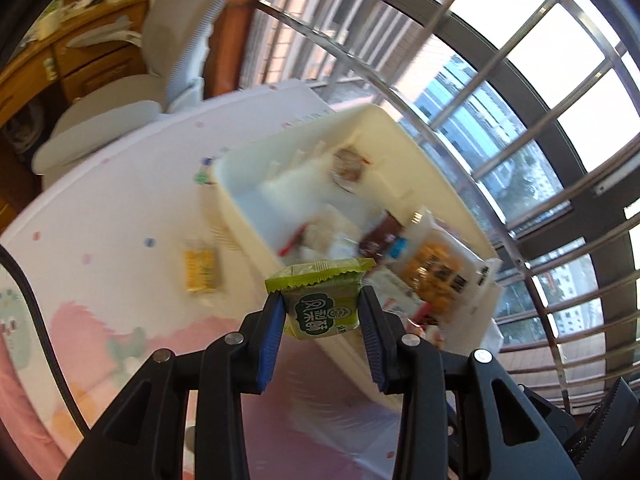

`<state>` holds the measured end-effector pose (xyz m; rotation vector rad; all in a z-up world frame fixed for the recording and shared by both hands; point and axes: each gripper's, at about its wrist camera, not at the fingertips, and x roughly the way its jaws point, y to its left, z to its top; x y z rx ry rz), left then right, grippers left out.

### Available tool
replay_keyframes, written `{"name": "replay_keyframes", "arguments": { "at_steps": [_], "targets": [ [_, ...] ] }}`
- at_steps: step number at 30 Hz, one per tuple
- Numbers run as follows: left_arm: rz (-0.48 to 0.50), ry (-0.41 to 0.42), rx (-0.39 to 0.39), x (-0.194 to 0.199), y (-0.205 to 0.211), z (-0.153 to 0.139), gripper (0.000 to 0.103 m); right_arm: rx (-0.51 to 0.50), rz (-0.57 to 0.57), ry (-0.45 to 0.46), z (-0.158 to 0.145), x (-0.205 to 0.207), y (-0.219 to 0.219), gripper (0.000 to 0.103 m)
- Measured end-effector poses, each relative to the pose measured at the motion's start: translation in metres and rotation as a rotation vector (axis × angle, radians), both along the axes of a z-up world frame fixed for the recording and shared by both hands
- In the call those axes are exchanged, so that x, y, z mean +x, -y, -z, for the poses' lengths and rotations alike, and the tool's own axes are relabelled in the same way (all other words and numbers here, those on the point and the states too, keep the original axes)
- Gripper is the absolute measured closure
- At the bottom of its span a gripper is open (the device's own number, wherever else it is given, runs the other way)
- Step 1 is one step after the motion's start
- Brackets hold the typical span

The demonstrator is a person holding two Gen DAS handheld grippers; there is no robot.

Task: Organize snacks
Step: 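Lift the green packet over the tray and open the left gripper, then move the left gripper down toward the small yellow snack packet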

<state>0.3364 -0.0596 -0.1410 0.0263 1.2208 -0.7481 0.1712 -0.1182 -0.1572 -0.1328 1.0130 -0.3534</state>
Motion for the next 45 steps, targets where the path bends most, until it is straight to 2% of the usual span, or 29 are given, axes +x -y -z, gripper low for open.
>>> {"name": "replay_keyframes", "arguments": {
  "at_steps": [4, 8, 12, 15, 18, 20, 29, 34, 39, 45],
  "targets": [
    [0.039, -0.046, -0.033, -0.010, 0.021, 0.011, 0.068, -0.012, 0.035, -0.002, 0.002, -0.008, 0.011, 0.089],
    [0.067, -0.038, -0.054, -0.017, 0.034, 0.013, 0.070, -0.016, 0.047, -0.011, 0.004, -0.012, 0.016, 0.089],
    [0.061, -0.029, -0.039, -0.017, 0.035, 0.013, 0.066, -0.012, 0.058, -0.027, 0.006, -0.011, 0.020, 0.086],
    [0.034, -0.012, -0.026, -0.014, 0.027, 0.011, 0.055, 0.018, 0.076, -0.029, 0.006, -0.011, 0.024, 0.079],
    [0.006, -0.009, -0.024, -0.010, 0.018, 0.012, 0.055, 0.014, 0.096, -0.019, 0.006, -0.012, 0.024, 0.067],
    [-0.003, -0.006, -0.021, -0.009, 0.013, 0.011, 0.055, 0.022, 0.105, -0.019, 0.006, -0.012, 0.024, 0.064],
    [-0.031, 0.064, 0.000, -0.008, -0.021, 0.002, 0.050, 0.123, 0.151, -0.019, -0.002, -0.016, 0.021, 0.058],
    [-0.033, 0.092, 0.034, -0.005, -0.038, -0.001, 0.042, 0.192, 0.192, -0.028, -0.006, -0.019, 0.023, 0.053],
    [-0.011, 0.157, 0.083, 0.000, -0.053, -0.001, 0.034, 0.335, 0.270, -0.041, -0.005, -0.019, 0.038, 0.046],
    [0.005, 0.204, 0.154, 0.012, -0.062, 0.013, 0.030, 0.399, 0.307, -0.044, -0.002, -0.016, 0.051, 0.039]
  ]
}}
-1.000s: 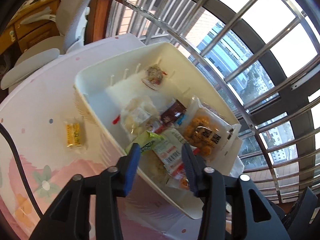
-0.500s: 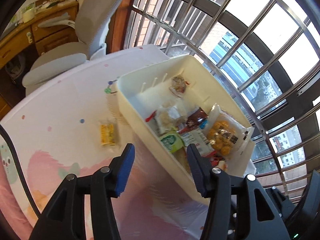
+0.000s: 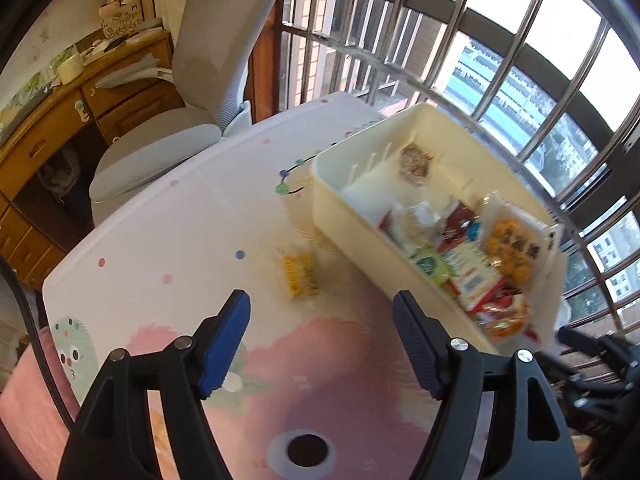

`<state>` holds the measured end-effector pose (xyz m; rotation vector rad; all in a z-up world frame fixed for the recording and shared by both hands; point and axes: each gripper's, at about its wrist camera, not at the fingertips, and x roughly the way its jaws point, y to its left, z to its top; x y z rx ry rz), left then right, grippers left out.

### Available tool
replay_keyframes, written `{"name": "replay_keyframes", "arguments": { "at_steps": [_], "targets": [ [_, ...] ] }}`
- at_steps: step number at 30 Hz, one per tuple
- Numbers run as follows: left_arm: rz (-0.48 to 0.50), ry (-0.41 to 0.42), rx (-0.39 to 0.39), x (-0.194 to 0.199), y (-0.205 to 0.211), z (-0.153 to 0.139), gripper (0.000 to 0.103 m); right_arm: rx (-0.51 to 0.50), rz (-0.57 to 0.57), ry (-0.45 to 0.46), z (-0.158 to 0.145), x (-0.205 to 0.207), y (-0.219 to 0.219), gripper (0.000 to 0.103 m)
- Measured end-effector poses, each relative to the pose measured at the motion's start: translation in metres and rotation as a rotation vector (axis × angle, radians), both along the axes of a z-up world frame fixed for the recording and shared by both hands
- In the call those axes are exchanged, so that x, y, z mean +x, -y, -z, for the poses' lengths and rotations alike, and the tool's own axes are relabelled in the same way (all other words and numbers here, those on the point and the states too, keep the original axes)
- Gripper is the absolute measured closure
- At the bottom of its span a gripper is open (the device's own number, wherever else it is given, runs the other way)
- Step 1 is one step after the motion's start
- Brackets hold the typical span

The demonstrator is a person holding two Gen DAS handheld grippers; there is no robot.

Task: Organize snacks
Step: 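Move the left gripper down toward the small yellow snack packet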

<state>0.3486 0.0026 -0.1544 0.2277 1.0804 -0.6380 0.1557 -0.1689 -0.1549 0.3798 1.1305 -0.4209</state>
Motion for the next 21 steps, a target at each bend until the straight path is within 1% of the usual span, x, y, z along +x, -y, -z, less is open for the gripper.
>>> {"name": "replay_keyframes", "arguments": {
  "at_steps": [6, 11, 15, 21],
  "targets": [
    [-0.001, 0.011, 0.054, 0.013, 0.003, 0.030, 0.029, 0.020, 0.016, -0.003, 0.002, 0.008, 0.014, 0.028],
    [0.002, 0.003, 0.099, 0.021, 0.016, 0.056, 0.029, 0.031, 0.031, -0.016, 0.005, 0.016, 0.024, 0.023],
    [-0.004, -0.002, 0.108, 0.027, 0.024, 0.072, 0.029, 0.046, 0.026, -0.044, 0.009, 0.025, 0.034, 0.022],
    [-0.006, 0.022, 0.129, 0.035, 0.039, 0.092, 0.029, 0.038, -0.003, -0.042, 0.009, 0.040, 0.044, 0.022]
  ]
}}
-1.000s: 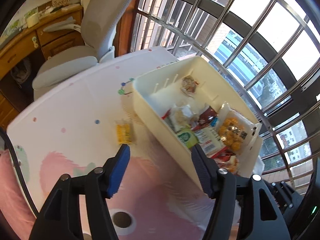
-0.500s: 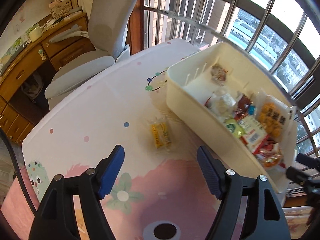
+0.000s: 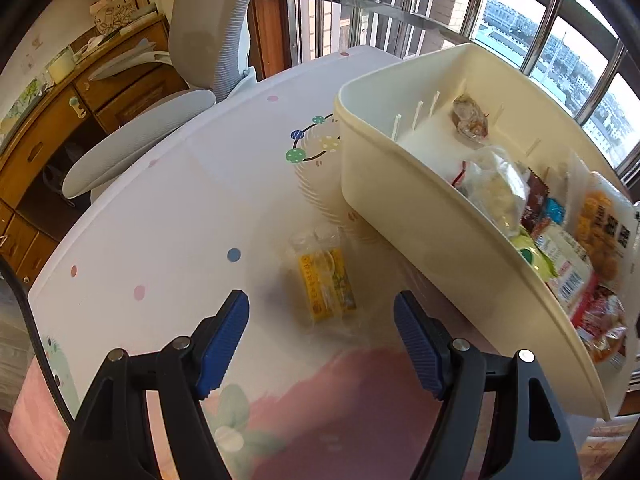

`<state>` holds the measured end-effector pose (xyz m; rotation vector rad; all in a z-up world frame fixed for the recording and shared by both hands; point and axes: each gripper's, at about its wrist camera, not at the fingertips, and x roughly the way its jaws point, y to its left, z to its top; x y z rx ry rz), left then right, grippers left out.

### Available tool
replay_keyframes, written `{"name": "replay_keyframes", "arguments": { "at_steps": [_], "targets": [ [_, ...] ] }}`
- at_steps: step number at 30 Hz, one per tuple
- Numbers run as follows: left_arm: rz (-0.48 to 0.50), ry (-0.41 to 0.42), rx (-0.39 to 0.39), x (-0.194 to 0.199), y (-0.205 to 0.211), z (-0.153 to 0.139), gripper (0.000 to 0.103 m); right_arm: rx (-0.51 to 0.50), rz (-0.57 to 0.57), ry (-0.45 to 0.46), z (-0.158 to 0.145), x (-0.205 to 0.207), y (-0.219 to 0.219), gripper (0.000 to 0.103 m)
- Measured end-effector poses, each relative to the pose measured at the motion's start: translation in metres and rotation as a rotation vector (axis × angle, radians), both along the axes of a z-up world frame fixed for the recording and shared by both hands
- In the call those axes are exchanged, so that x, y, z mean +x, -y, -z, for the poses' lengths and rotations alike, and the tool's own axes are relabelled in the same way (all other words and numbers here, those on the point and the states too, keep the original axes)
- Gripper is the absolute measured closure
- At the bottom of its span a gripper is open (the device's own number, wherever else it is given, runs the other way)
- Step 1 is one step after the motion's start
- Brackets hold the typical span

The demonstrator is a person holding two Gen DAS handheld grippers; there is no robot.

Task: Organize snacks
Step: 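Move the left gripper down toward the small yellow snack packet, then close the left gripper on the yellow snack packet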

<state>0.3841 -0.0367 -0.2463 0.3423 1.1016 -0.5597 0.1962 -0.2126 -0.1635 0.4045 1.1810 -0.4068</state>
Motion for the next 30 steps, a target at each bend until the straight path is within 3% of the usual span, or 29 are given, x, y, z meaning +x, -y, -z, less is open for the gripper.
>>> {"name": "replay_keyframes", "arguments": {
  "at_steps": [8, 21, 30],
  "targets": [
    [-0.028, 0.019, 0.041, 0.009, 0.012, 0.017, 0.030, -0.003, -0.055, -0.013, 0.002, 0.018, 0.005, 0.022],
    [-0.054, 0.019, -0.003, 0.006, 0.017, 0.028, 0.076, 0.009, -0.071, -0.023, 0.004, 0.025, 0.015, 0.022],
    [-0.105, 0.015, 0.003, -0.001, 0.019, 0.027, 0.079, 0.019, -0.078, -0.021, 0.000, 0.020, 0.022, 0.022]
  ]
}}
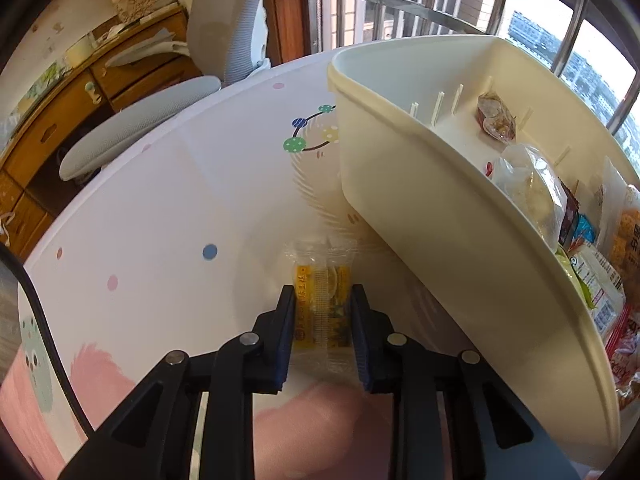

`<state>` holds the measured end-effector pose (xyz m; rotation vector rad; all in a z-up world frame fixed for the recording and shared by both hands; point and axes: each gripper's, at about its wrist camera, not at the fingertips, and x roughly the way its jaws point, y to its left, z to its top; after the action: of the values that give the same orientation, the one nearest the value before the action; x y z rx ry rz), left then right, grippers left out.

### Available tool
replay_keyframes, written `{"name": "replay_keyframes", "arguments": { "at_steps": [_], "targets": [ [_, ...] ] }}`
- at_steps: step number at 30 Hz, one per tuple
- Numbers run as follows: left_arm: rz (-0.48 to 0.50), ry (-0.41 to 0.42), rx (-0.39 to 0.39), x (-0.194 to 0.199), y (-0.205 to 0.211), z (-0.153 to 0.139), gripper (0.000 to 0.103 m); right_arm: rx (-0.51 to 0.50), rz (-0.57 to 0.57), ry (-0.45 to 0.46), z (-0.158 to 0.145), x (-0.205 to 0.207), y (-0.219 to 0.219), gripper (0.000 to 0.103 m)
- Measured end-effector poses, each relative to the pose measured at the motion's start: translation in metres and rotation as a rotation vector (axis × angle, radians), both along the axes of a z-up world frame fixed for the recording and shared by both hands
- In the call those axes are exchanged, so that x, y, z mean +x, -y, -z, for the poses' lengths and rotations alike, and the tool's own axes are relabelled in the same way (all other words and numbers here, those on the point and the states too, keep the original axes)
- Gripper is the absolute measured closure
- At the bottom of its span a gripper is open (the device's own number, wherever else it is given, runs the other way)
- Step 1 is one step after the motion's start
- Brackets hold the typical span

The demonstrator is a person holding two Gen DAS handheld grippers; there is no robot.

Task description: Organize snacks

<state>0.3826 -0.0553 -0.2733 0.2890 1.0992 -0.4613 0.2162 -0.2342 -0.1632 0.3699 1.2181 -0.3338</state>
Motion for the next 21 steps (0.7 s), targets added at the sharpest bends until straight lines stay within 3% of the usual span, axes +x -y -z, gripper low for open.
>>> {"name": "replay_keyframes", "arguments": {
  "at_steps": [9, 21],
  "targets": [
    [-0.100, -0.033, -0.013, -0.028, -0.017, -0.021, 0.079, 0.009, -0.010, 0.022, -0.009, -0.019, -0.001, 0.022],
    [-0.156, 0.008, -0.055, -0.090, -0.035, -0.094, 0.079, 0.005, -0.033, 0.091, -0.031, -0.061, -0.002, 0.022]
  ]
}}
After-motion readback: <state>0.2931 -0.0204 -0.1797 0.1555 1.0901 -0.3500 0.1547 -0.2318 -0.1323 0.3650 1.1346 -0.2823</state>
